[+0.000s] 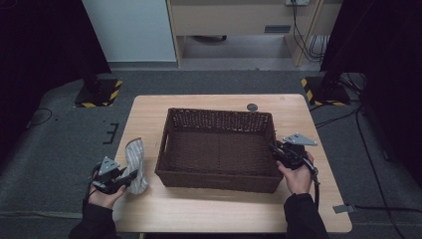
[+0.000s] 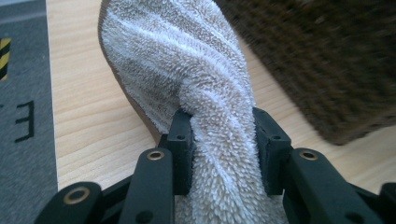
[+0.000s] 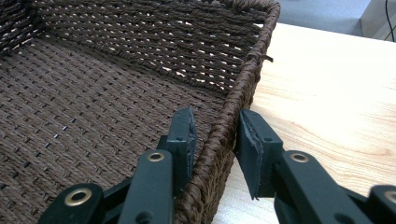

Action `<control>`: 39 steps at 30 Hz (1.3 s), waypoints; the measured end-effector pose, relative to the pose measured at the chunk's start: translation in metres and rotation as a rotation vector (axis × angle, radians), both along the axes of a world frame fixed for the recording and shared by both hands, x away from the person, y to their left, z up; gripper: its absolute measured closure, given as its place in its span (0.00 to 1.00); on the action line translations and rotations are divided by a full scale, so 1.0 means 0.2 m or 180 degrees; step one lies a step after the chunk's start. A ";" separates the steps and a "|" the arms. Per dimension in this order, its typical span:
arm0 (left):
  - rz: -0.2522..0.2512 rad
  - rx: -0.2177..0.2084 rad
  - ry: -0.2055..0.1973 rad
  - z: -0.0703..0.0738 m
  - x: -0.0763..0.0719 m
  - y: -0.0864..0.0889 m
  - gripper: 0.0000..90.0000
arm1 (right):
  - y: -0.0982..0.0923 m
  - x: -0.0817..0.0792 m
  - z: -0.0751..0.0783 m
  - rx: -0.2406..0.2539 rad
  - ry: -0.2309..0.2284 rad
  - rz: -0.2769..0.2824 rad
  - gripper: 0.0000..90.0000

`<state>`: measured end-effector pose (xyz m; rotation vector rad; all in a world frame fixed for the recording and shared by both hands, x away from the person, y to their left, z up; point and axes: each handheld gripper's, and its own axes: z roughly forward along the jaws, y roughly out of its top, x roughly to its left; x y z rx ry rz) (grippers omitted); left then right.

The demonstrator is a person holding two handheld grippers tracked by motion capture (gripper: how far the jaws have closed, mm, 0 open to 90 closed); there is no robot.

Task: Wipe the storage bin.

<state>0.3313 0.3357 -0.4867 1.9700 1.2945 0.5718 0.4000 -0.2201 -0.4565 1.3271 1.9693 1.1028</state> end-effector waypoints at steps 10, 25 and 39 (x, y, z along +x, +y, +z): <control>-0.0036 0.0152 -0.0008 -0.05 0.03 -0.03 0.50 | 0.00 0.00 0.00 -0.0038 -0.0032 -0.0028 0.69; -0.0234 -0.0252 -0.0520 0.23 0.01 -0.17 0.50 | -0.01 -0.06 0.07 0.0001 -0.0107 0.0028 0.69; -0.0251 -0.0410 -0.0549 0.31 0.06 -0.30 0.69 | 0.00 -0.06 0.05 -0.0125 -0.0069 0.0058 0.74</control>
